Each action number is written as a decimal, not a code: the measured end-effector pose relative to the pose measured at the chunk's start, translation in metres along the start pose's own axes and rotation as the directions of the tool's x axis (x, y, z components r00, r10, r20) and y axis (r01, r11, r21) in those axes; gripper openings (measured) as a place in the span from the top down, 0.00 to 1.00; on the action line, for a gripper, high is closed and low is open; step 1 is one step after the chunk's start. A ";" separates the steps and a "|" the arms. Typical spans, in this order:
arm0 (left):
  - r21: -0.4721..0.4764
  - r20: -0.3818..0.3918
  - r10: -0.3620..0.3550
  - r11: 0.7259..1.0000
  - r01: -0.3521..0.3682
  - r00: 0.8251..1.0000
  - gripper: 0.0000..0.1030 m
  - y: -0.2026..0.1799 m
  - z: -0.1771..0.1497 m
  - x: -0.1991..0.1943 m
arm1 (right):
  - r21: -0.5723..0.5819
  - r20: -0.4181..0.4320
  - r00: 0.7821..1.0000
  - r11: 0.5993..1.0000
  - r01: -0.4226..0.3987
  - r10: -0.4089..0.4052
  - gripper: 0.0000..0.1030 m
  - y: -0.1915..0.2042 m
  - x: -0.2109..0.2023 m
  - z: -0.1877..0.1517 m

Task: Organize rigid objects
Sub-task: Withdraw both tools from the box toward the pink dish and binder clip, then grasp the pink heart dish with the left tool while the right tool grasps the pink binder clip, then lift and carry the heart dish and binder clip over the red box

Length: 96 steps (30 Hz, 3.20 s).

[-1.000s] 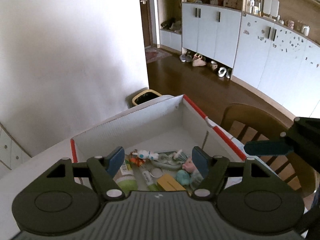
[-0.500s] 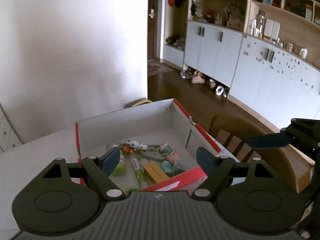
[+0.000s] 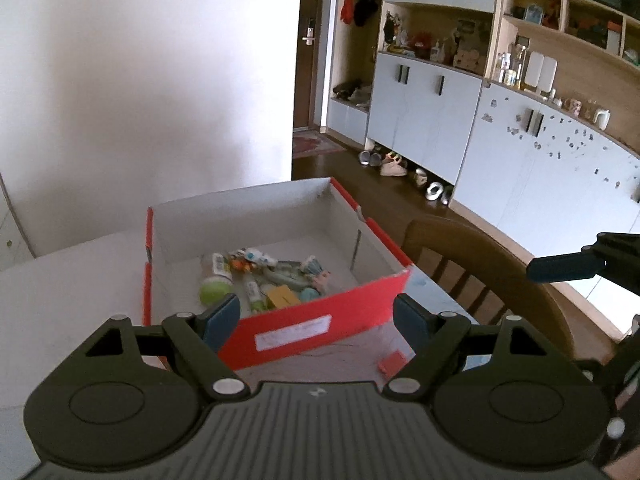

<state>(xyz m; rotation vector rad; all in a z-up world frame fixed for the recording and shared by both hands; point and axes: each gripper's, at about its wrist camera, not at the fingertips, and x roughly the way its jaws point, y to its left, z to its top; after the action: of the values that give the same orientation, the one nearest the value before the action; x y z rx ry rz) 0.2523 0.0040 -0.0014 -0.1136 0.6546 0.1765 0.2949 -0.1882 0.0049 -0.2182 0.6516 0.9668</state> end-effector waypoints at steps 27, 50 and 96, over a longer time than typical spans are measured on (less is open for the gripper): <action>0.167 -0.105 -0.088 0.980 0.105 0.991 0.19 -0.074 -0.112 0.040 | 0.225 -0.139 0.987 0.969 0.106 -0.076 0.03 -0.055 0.032 -0.077; 0.227 -0.115 -0.104 0.965 0.128 0.988 0.19 -0.088 -0.145 0.080 | 0.122 -0.288 0.955 0.987 0.107 -0.068 0.36 -0.041 0.136 -0.064; 0.129 -0.142 -0.041 0.990 0.059 0.989 0.32 -0.054 -0.132 0.067 | 0.090 -0.275 0.954 0.985 0.148 -0.118 0.69 -0.031 0.101 -0.069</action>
<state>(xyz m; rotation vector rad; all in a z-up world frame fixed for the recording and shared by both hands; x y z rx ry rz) 0.2371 -0.0620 -0.1444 -0.0139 0.7998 0.0763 0.3312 -0.1669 -0.1141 -0.2959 0.9254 0.7752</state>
